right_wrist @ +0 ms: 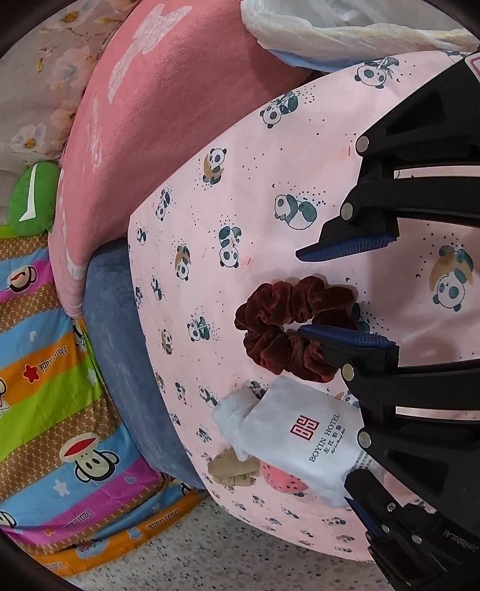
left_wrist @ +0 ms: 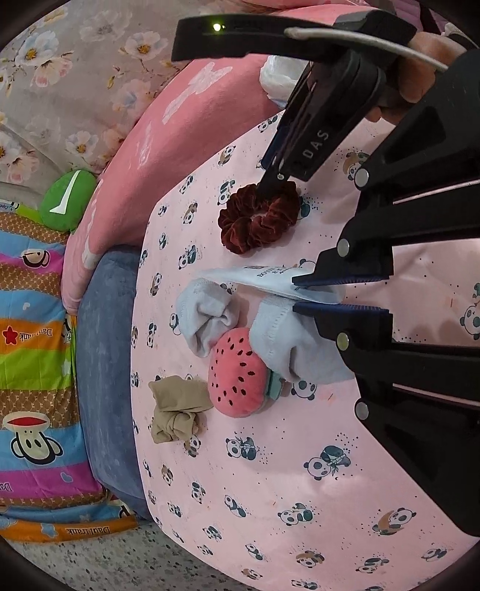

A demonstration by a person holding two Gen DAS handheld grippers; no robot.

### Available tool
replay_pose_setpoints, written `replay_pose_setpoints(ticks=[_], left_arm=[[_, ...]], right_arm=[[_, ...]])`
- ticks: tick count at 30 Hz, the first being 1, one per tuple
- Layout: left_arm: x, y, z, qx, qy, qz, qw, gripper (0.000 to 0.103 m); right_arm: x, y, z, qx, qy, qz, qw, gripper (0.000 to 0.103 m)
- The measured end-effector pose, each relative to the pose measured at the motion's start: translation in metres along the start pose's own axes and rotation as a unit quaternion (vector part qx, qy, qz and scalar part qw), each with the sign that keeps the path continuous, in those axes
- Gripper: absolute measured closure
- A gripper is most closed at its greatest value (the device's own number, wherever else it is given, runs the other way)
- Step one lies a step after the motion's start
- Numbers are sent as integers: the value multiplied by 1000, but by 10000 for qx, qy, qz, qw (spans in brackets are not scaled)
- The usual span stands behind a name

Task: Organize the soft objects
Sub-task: 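Grasp the dark red scrunchie with the right tool while the left tool grasps the white hotel packet, then carry the red scrunchie and white packet to the white bin and release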

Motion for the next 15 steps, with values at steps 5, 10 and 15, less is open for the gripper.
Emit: replay_pose_setpoints(ticks=[5,10,15], left_arm=[[-2,1,1,13,-33,-13,10000,96],[-6,2,-7,-29,-65,-1,10000,98],[-17,0,-21,-94,-179,73,9998,98]], right_arm=[[2,-2,11,36,165,-45,9998,87],[4,-1,-2,-42,139,-171,9997,98],[-3,-3,-26,-236,176,-61,9995,98]])
Point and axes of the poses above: each gripper's, at about its wrist camera, not at the fingertips, and z roughly the way its jaws point, x to its left, y to its top, the point moved 1 cm from there along z, roughly the way its jaws point, and after that the axes turned 15 degrees about -z, right-handed, at the moved point
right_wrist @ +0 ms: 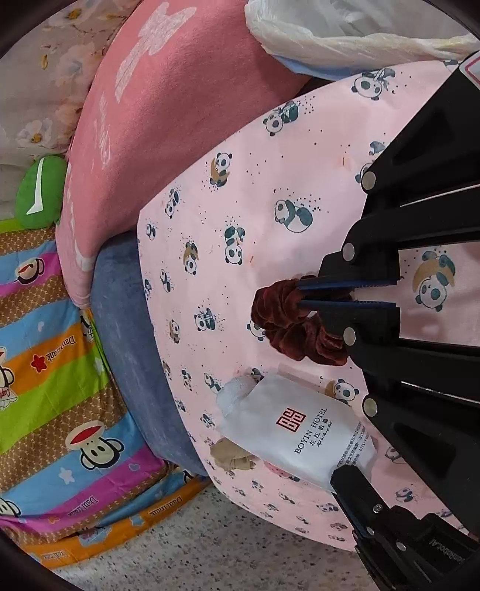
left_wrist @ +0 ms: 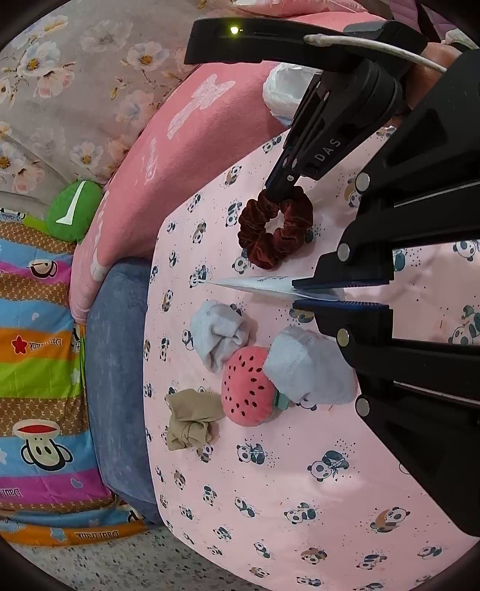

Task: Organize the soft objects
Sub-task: 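Carry the red scrunchie and white packet to the white bin and release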

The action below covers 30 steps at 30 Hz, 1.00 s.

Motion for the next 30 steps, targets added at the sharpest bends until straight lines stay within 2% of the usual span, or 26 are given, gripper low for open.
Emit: replay_pose_setpoints(ticks=[5,11,18,24,30], left_arm=[[-22,-2,-12,-50,-132,135,9998,98],[-57,-11,-24,-60,-357,340,9988,98],[-111,-26,-32,18,-735,653,9952,98],[-163,-45,-28,224,-1099,933,9893,98],[-207,-71,-15,542,-1398,1167,9818,98]], right_arm=[[-14,1,-32,-239,7,171,9996,98],[-46,-4,-72,-490,-173,473,9975,98],[-97,-20,-121,-659,-678,825,9921,98],[-149,-42,-158,-676,-1026,1269,9843,98],[-189,-72,-172,-635,-1339,1664,9749,98]])
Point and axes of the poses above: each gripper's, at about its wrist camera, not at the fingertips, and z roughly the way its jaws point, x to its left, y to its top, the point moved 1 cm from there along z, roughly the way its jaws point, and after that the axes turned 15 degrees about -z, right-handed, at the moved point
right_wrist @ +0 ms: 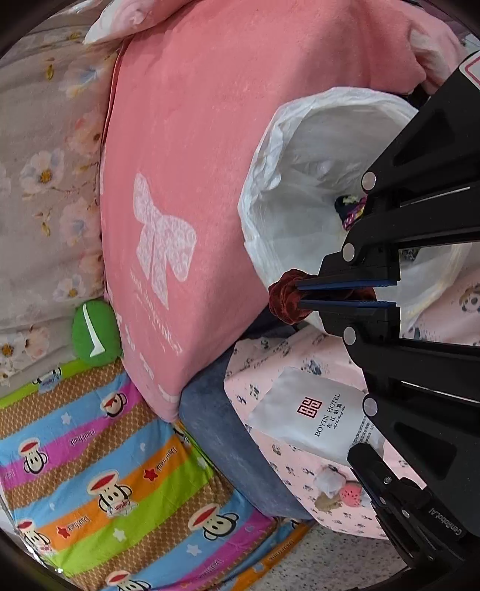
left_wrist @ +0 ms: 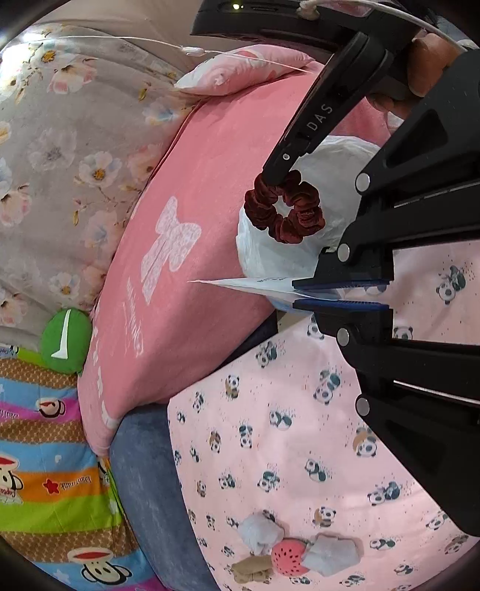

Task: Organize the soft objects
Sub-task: 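Carry the red scrunchie and white packet to the white bin and release, then grasp a light blue sock with each tool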

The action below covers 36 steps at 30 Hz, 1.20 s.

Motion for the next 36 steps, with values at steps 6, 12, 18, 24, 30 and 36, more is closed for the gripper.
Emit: replay_pose_setpoints(ticks=[6,12,18,24,30,36], left_arm=[[-24,-15,27,297,-113,155,9994,98],[-26,-22,43,487,-48,73,9988,94],[-15,-20,43,453,103,-52,9989,79],[8,-13,31,318,282,-226,9988,78],[39,-6,16,143,514,-396,9978,78],[75,-2,0,-35,827,-611,9947,70]], right_arm=[[-35,-14,4,130,-206,343,9991,98],[-41,-18,11,236,-289,311,9988,92],[-28,-17,13,216,-284,184,9992,84],[-7,-15,17,192,-194,10,9996,80],[24,-12,22,164,-60,-271,9995,75],[58,-12,30,209,90,-621,9978,75]])
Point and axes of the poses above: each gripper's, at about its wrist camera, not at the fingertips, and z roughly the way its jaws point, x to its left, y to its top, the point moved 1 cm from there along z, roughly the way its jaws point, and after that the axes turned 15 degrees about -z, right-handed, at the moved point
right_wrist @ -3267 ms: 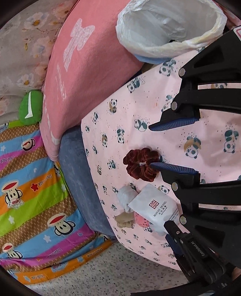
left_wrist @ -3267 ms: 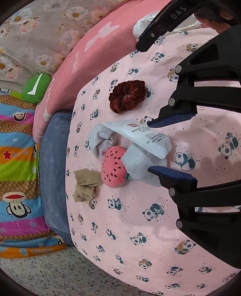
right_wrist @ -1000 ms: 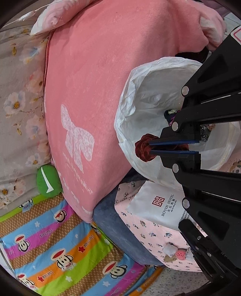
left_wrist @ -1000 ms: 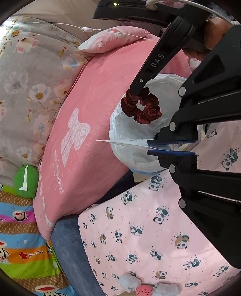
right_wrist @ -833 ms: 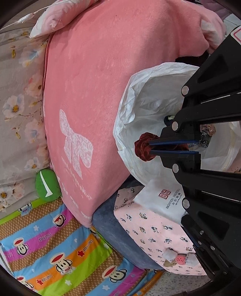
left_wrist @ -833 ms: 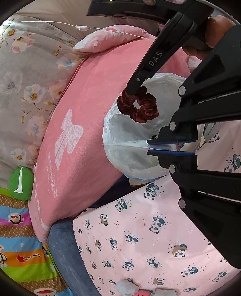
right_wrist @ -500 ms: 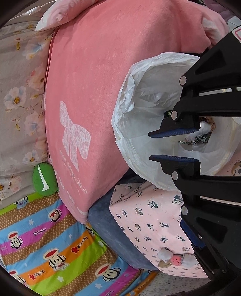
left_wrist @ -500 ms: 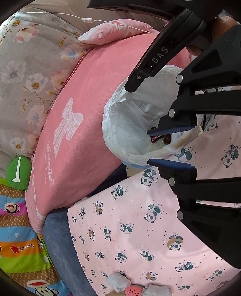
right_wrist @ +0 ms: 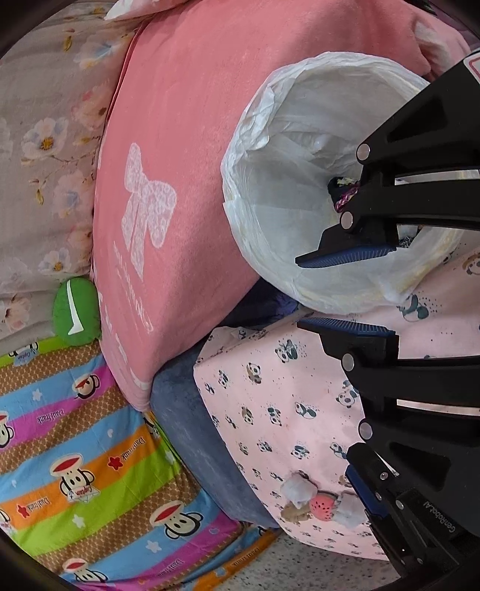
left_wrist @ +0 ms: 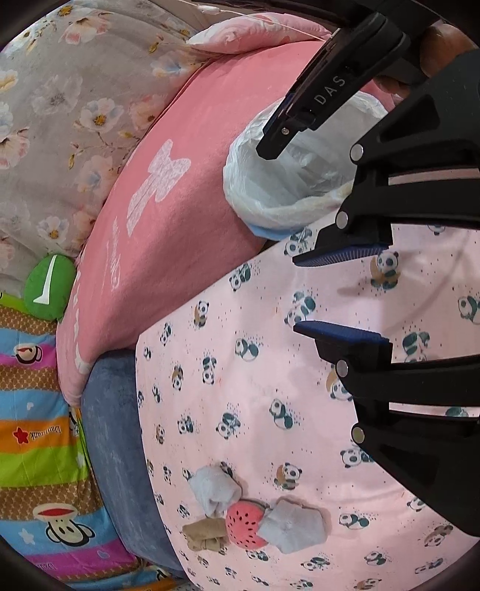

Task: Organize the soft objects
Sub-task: 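Grasp a light blue sock with each tool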

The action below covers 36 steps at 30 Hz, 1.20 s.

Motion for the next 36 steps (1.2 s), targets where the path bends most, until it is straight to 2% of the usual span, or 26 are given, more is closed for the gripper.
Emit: replay_pose_setpoints(ticks=[3,5,12,15,25,32,34,36], left_arm=[[19,3,-7,-139,181,-93,9997,63],[33,4,-11,-242,341,-165,9990,58],[87,11,-24,-468,853,-499,9940,47],[113,14,-25,-517,1088,-682,9904,45],[170,22,-21,-495,1542,-1066,9810,45],[190,28,-11,-433,1534,-1227,9796,45],[191,30,-8,-406,1446,-1245,9808,51],[191,33,-6,-345,1272,-1255,9833,63]], right_arm=[[19,1,3,-4,77,-194,9998,71],[29,2,5,-21,120,-286,9995,65],[71,3,12,-17,369,-674,9970,65],[87,3,14,-4,483,-814,9955,65],[127,-5,24,101,785,-1120,9906,65],[151,-9,33,204,1004,-1261,9867,64],[158,-9,36,243,1110,-1265,9854,64],[166,-8,40,292,1251,-1250,9838,64]])
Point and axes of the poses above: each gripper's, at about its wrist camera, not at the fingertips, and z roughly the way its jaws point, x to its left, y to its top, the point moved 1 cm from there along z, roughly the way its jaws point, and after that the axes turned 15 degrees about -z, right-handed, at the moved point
